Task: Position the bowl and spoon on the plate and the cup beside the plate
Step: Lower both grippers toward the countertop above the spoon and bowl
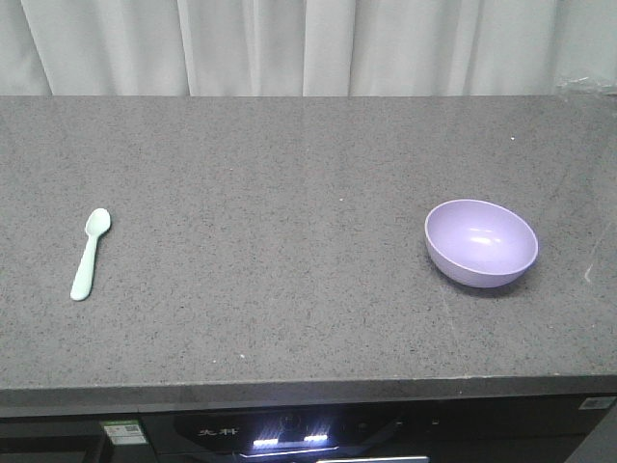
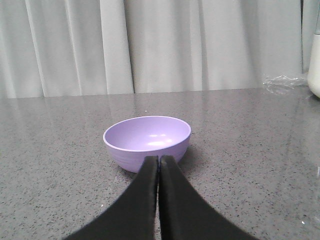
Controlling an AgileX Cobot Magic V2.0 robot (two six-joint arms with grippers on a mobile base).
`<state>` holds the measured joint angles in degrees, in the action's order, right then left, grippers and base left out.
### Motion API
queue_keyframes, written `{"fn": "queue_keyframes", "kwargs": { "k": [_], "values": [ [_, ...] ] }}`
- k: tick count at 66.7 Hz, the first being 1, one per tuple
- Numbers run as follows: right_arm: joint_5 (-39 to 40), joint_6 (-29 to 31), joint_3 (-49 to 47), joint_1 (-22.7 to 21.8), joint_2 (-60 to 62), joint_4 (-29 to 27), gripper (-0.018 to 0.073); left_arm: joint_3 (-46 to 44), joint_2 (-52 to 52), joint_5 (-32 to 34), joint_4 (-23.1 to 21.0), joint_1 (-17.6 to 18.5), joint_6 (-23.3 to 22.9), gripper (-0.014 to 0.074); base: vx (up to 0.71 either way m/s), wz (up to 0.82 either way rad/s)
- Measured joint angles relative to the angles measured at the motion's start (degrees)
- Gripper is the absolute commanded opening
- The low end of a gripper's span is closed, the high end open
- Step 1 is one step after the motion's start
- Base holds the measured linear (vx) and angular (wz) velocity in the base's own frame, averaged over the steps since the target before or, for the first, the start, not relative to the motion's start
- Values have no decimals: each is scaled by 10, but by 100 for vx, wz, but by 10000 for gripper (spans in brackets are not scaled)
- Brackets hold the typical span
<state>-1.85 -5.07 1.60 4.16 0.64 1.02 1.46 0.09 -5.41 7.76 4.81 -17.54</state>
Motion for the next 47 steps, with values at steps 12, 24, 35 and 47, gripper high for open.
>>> {"fn": "queue_keyframes", "kwargs": {
  "k": [12,24,35,47],
  "values": [
    [0,0,0,0,0,0,-3,0,0,0,0,0,0,-6,5,1],
    [0,0,0,0,0,0,-3,0,0,0,0,0,0,-6,5,0],
    [0,0,0,0,0,0,-3,0,0,0,0,0,0,-6,5,0],
    [0,0,0,0,0,0,-3,0,0,0,0,0,0,-6,4,0]
  ]
}}
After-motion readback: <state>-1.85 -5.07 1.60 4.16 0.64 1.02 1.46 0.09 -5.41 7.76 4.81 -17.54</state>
